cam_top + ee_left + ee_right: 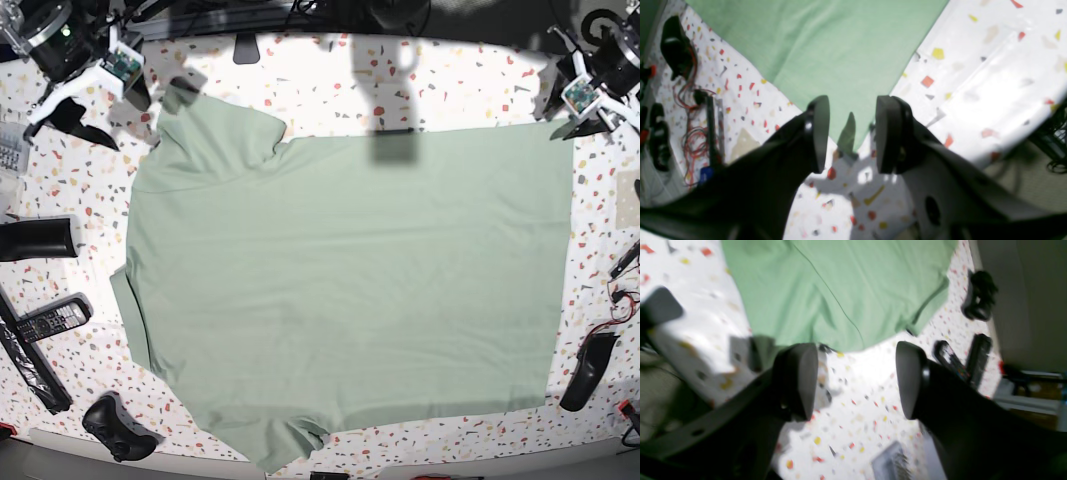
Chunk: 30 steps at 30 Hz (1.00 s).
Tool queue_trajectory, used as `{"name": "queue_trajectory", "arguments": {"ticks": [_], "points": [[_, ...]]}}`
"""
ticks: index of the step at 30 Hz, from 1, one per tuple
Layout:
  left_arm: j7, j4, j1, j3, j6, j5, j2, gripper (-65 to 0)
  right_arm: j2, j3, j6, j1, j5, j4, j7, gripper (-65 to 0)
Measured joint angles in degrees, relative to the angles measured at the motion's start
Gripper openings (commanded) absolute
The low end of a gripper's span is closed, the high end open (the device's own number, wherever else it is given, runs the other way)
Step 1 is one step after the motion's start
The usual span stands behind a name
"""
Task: Fold the T-shirt properly
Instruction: 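Move both grippers out over the shoulder corners of the green T-shirt, then lower right gripper to the sleeve corner, left gripper to the shoulder corner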
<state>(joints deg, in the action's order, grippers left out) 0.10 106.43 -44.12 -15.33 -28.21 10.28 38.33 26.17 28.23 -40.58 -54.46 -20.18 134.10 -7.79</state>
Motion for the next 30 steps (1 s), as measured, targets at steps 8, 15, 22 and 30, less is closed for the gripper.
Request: {"name": "queue_trajectory", "arguments": {"ticks": [8, 15, 22, 30], "points": [[-0.9, -12.0, 8.7, 7.7, 0.7, 8.8, 0.1, -27.8, 0.0, 0.0, 0.0, 0.0, 3.9, 0.0, -0.2, -29.4], [0.0, -18.2, 16.2, 14.7, 3.7, 7.5, 0.0, -28.1, 0.0, 0.0, 0.0, 0.0, 4.0, 0.0, -0.2, -29.4], [-1.8, -23.4, 19.5, 20.1, 5.3, 6.1, 0.1, -65.0, 0.0, -0.1, 0.0, 0.0, 3.9, 0.0, -0.2, -29.4], [1.5, -20.2, 17.7, 20.2, 5.7, 7.2, 0.0, -65.0, 0.0, -0.2, -0.1, 0.0, 3.4, -7.6, 0.5, -29.4]]}}
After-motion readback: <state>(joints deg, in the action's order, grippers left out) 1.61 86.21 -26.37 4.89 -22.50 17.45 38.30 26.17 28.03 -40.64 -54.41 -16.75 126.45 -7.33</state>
